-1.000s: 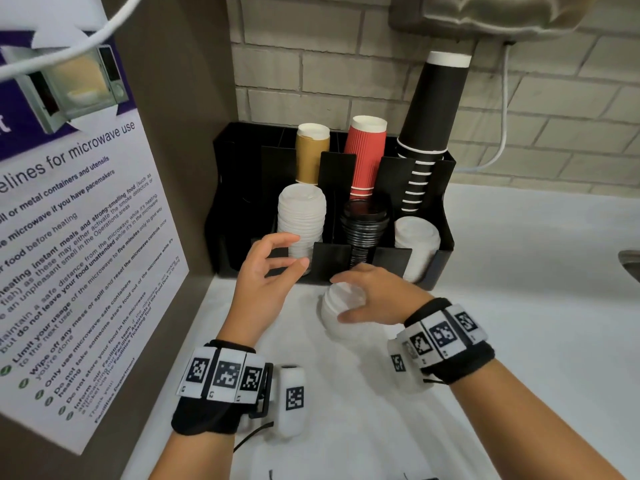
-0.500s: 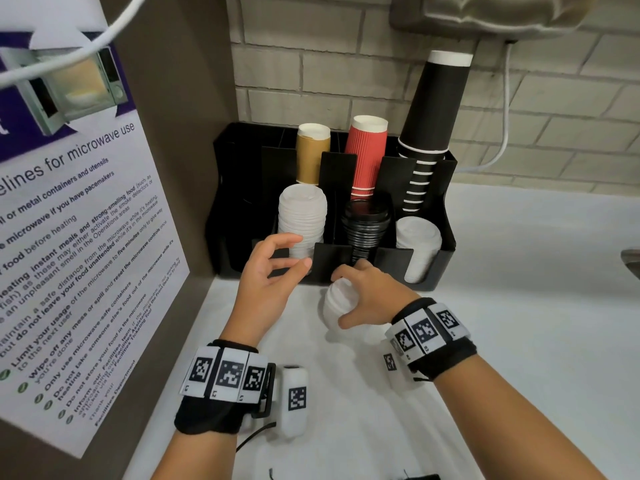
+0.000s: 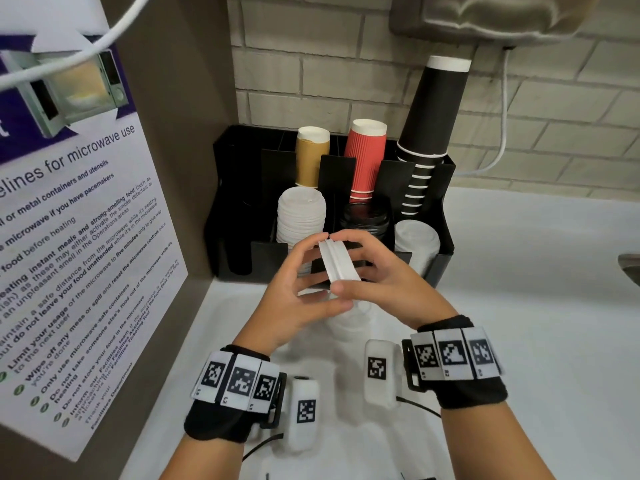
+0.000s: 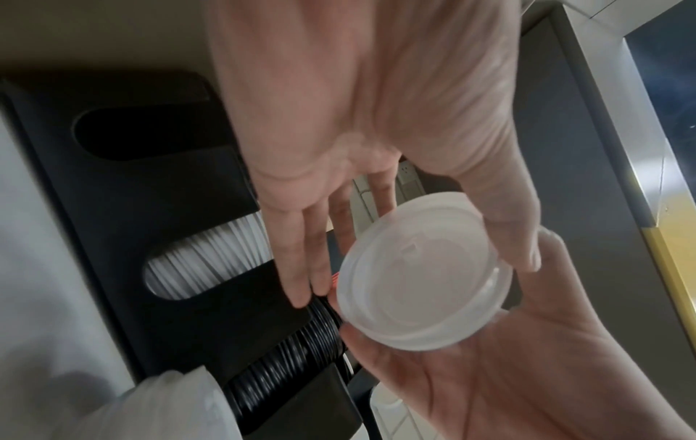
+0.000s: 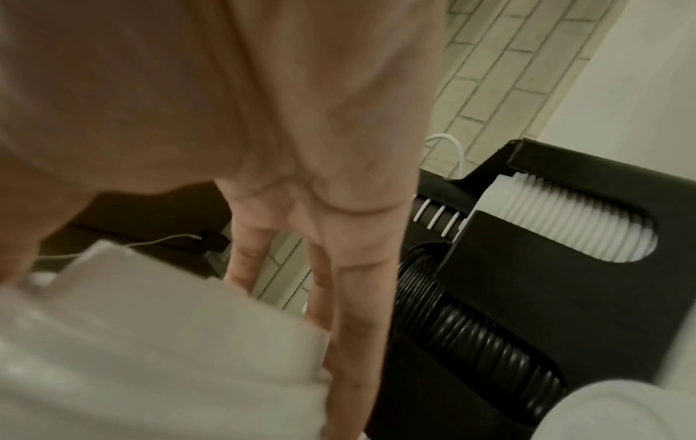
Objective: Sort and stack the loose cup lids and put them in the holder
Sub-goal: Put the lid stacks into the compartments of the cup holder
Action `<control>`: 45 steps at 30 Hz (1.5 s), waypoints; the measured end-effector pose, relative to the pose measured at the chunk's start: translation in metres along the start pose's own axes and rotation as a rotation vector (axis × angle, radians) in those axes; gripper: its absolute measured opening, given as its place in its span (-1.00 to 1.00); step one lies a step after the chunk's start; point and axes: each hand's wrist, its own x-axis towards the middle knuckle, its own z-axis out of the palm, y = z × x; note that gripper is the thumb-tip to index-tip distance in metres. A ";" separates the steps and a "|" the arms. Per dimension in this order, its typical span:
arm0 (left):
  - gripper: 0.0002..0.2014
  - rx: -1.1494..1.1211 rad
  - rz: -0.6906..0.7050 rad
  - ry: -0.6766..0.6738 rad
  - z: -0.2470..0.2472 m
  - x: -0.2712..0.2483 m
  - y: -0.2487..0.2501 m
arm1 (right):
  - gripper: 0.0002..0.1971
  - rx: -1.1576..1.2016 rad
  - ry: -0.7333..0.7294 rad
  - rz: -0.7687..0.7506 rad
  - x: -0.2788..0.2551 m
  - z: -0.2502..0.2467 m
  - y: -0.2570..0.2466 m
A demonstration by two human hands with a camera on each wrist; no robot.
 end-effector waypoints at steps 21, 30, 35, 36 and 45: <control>-0.05 -0.018 -0.012 -0.013 0.003 -0.002 0.002 | -0.37 0.093 0.101 -0.019 -0.008 0.002 0.005; -0.39 0.086 -0.009 0.180 -0.013 0.001 -0.001 | -0.44 0.031 0.426 -0.174 0.008 -0.031 0.001; -0.64 0.137 0.014 0.276 -0.029 0.003 -0.002 | -0.55 -0.263 0.696 -0.141 0.030 -0.105 0.009; -0.65 0.146 0.016 0.285 -0.030 0.003 -0.003 | -0.54 -0.335 0.680 -0.085 0.035 -0.116 0.014; -0.67 0.156 0.012 0.280 -0.030 0.004 -0.006 | -0.42 -0.795 0.302 0.129 0.046 -0.134 0.041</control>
